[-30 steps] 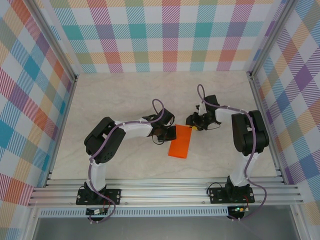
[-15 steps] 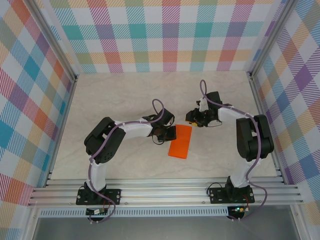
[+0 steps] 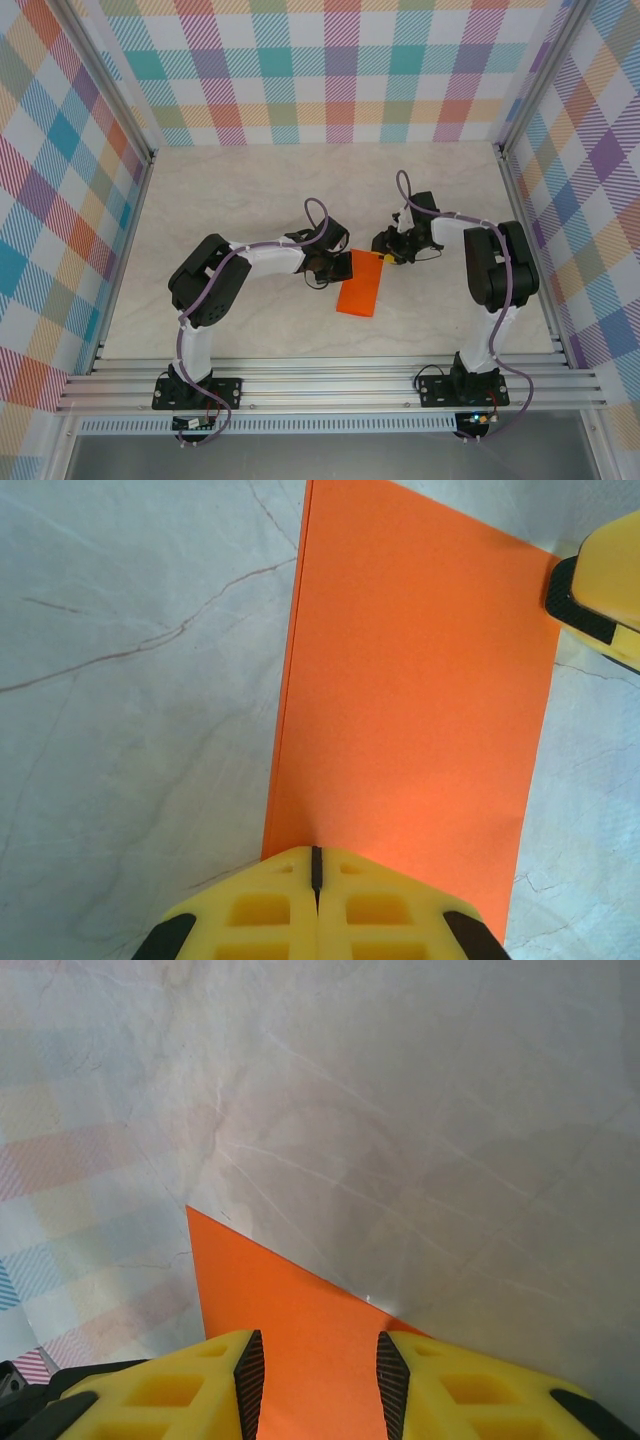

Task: Fold a paper plane with a square sheet of paper (pick it up from the middle)
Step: Fold the square sheet of paper in half at the center of the table.

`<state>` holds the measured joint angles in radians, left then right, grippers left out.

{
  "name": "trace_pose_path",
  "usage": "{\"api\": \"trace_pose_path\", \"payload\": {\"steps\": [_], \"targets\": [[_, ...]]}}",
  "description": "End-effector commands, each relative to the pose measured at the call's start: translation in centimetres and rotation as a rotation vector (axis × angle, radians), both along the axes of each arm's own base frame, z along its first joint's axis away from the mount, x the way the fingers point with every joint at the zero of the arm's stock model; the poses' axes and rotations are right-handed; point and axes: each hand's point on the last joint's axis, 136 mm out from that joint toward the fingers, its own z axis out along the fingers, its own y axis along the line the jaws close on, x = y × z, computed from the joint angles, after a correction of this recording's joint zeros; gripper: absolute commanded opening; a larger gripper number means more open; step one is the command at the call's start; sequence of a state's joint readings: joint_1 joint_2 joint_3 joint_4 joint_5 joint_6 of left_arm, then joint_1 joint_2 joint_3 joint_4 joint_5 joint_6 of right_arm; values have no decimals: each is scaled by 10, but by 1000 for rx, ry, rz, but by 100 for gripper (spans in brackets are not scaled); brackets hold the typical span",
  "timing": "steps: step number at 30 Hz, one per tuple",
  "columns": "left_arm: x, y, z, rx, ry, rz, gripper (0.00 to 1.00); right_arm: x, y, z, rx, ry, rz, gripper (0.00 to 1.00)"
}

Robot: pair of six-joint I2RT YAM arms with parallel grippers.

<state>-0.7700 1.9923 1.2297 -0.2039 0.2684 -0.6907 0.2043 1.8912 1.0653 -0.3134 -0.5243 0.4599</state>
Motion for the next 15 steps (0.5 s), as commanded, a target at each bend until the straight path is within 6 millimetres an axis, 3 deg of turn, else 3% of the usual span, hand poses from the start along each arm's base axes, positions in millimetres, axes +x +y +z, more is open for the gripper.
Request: {"api": "trace_pose_path", "payload": {"steps": [1, 4, 7, 15], "targets": [[-32, 20, -31, 120, 105, -23, 0, 2, -1, 16, 5, -30, 6, 38], [-32, 20, -31, 119, 105, -22, 0, 4, 7, 33, 71, -53, 7, 38], [-32, 21, -32, 122, 107, -23, 0, 4, 9, 35, 89, -54, 1, 38], [-32, 20, -30, 117, 105, -21, 0, 1, -4, -10, -15, 40, -42, 38]]}}
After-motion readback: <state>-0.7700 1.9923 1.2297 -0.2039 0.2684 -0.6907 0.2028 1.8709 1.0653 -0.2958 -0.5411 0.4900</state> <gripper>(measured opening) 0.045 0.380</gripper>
